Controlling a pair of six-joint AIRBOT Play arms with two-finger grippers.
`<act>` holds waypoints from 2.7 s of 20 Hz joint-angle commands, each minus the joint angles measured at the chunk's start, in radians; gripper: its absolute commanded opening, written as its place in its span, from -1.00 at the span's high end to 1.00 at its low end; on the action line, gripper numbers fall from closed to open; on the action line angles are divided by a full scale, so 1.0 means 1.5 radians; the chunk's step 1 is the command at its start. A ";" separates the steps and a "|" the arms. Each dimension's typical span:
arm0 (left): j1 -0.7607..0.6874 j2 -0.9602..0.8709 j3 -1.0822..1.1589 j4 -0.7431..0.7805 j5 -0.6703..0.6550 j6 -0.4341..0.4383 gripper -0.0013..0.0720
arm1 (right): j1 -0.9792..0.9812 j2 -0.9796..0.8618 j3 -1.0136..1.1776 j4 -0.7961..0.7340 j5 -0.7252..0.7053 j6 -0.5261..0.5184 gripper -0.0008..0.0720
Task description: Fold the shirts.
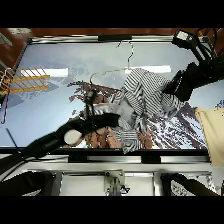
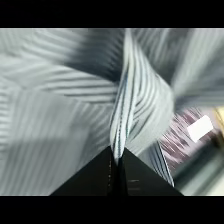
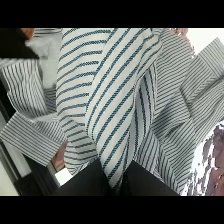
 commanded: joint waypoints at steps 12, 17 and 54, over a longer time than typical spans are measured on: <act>0.391 0.049 0.181 0.006 -0.296 0.142 0.81 | 0.000 0.030 0.004 0.185 -0.088 -0.010 0.74; 0.405 0.049 0.199 0.006 -0.296 0.144 0.81 | 0.000 0.030 0.004 0.178 -0.061 -0.030 0.74; 0.244 -0.101 0.198 -0.007 -0.457 0.191 -0.34 | 0.000 0.019 0.004 0.113 -0.076 0.136 0.74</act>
